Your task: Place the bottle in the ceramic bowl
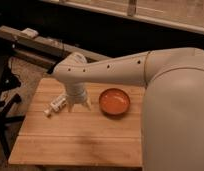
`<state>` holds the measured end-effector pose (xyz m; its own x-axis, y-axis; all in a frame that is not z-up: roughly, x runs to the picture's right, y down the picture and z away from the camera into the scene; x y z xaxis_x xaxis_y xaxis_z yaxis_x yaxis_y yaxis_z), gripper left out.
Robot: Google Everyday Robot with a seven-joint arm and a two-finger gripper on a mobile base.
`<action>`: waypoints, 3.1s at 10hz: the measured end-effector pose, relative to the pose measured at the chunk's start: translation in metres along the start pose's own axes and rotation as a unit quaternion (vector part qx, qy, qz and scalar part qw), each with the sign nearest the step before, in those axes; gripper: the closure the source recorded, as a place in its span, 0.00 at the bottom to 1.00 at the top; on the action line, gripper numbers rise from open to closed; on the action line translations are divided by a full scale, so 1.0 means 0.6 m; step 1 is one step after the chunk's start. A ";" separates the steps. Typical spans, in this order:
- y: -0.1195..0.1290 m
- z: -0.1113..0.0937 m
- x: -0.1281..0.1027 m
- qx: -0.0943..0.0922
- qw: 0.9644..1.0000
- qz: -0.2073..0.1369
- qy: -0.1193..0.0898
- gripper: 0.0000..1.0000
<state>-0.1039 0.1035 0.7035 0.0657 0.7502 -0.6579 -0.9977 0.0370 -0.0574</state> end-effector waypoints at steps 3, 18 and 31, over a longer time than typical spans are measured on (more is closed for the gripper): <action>0.000 0.000 0.000 0.000 1.000 0.000 0.000 0.35; 0.081 0.047 -0.053 0.039 0.999 -0.017 -0.009 0.35; 0.230 0.181 -0.278 0.032 0.998 0.045 -0.034 0.35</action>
<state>-0.2547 0.0554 0.8868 -0.0239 0.7950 -0.6061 -0.9987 0.0077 0.0496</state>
